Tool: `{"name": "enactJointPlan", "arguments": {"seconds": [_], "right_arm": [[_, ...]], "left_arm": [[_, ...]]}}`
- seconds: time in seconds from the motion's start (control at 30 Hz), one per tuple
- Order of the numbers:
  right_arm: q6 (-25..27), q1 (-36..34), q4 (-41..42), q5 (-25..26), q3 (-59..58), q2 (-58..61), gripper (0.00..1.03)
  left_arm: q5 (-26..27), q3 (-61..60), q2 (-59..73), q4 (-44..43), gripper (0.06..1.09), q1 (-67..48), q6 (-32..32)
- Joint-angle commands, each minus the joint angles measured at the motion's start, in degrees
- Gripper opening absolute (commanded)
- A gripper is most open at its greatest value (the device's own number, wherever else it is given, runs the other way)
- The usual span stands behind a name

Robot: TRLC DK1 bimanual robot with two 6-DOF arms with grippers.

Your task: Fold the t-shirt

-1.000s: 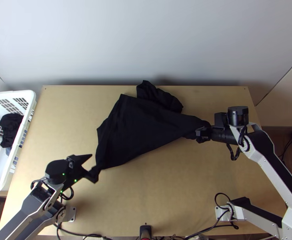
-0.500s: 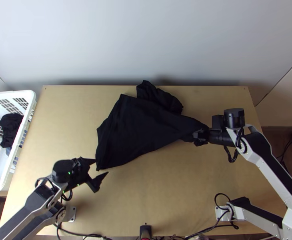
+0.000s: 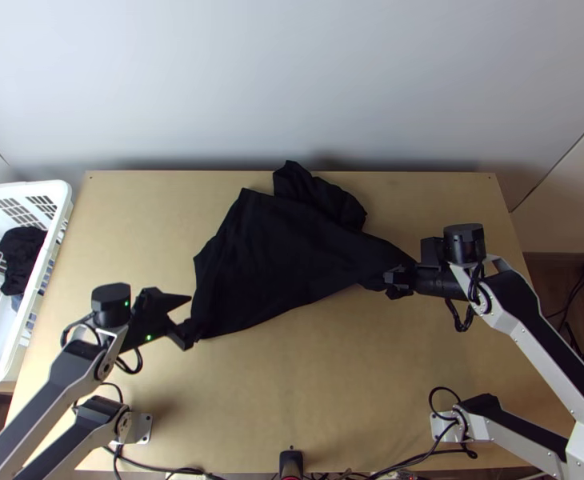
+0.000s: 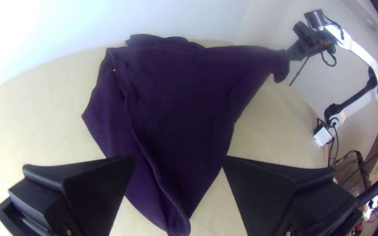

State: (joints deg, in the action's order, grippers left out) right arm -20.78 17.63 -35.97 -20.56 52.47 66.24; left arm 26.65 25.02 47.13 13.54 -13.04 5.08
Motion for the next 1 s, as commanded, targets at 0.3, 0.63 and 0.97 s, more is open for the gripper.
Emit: {"name": "enactJointPlan", "arguments": {"seconds": [0.3, 0.63, 0.97], "right_arm": [[-0.06, -0.05, 0.46, 0.78, -3.07, -2.25, 0.04], [-0.06, -0.40, 0.46, 1.31, -3.95, -3.66, 0.04], [-0.06, -0.40, 0.46, 1.40, -3.34, -3.13, 0.04]], "left_arm": [[6.66, 20.86, 30.74, -4.40, 1.03, 1.96, -13.43], [7.53, 30.97, 44.71, -5.10, 1.03, 0.65, -18.09], [4.72, 32.03, 48.93, -6.51, 1.02, 1.08, -16.16]]}}
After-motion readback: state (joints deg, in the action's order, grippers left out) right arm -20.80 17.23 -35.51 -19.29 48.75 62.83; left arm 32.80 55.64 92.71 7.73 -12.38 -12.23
